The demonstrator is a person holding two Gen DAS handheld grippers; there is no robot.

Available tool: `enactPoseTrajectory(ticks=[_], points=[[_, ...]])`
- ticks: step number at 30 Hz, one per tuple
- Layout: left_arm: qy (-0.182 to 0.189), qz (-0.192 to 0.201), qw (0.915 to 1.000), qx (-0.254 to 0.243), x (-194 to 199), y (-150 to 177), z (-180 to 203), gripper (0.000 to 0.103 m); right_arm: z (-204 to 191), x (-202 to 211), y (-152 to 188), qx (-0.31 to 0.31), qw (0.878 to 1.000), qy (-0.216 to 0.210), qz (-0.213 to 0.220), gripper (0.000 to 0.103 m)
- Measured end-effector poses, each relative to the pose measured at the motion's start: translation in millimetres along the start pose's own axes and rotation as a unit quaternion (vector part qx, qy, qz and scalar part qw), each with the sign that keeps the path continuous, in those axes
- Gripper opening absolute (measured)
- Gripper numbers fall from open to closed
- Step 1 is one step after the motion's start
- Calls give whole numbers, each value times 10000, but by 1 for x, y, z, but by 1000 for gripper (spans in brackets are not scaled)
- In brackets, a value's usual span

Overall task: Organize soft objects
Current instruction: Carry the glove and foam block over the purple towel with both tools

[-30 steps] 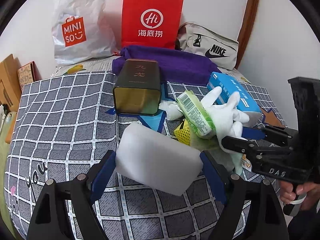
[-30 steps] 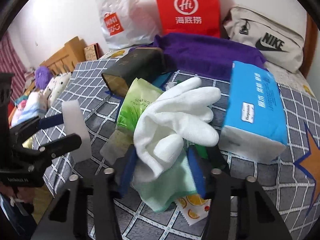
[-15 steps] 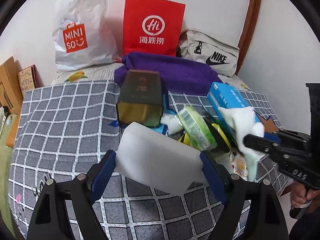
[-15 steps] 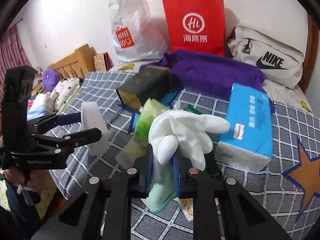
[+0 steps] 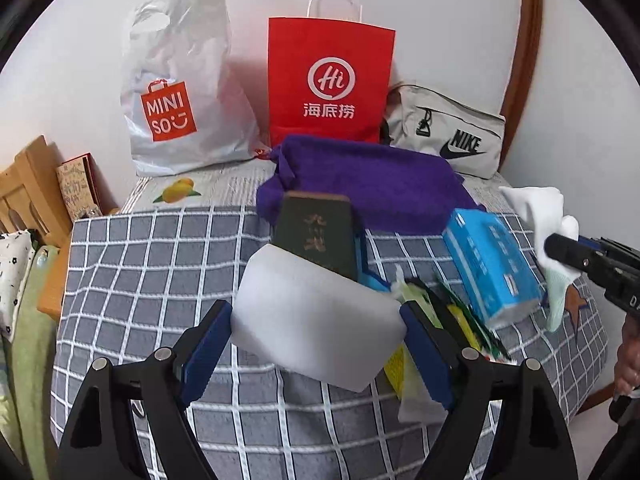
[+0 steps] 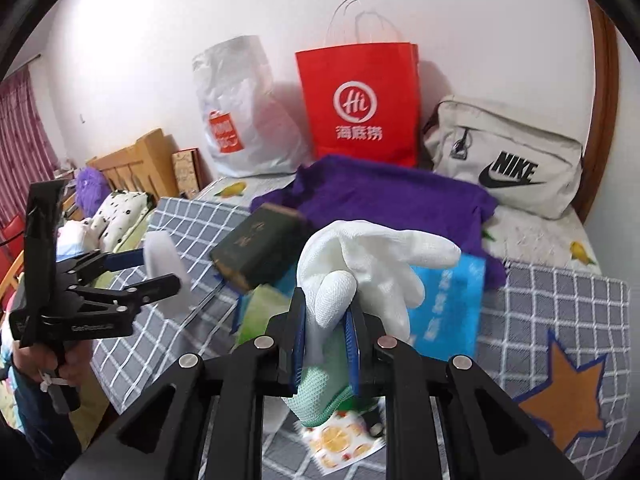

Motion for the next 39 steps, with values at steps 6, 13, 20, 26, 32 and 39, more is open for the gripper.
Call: enactPoseTrajectory(ticks=[6, 13, 20, 26, 32, 39], points=[[-55, 5, 10000, -10, -16, -32, -1, 84, 31, -16, -29, -18, 9996, 298, 7, 18], [-161, -5, 9998, -150, -44, -78, 1, 84, 68, -41, -65, -72, 9988, 487, 33, 18], [-329, -56, 9988, -346, -78, -124, 5, 84, 103, -78, -94, -195, 9978, 636, -51, 18], [-285, -225, 9986, -372, -118, -154, 10, 84, 124, -120, -113, -259, 9971, 676, -223, 18], [-250, -393, 9980, -432, -154, -168, 15, 84, 141, -164, -123, -233, 9956, 733, -540, 18], [-294, -569, 9973, -357, -185, -177, 9, 84, 162, -201, -111, -365, 9915, 771, -980, 21]])
Point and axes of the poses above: each gripper's, at about its wrist camera, not at the fingertips, and x roughly against the way its jaws point, z to its right, y to its underside, the point moved 8 cm from there along -x, roughly the way its jaws point, and after that the axes turned 3 degrees about -z, right-handed, at the moved point
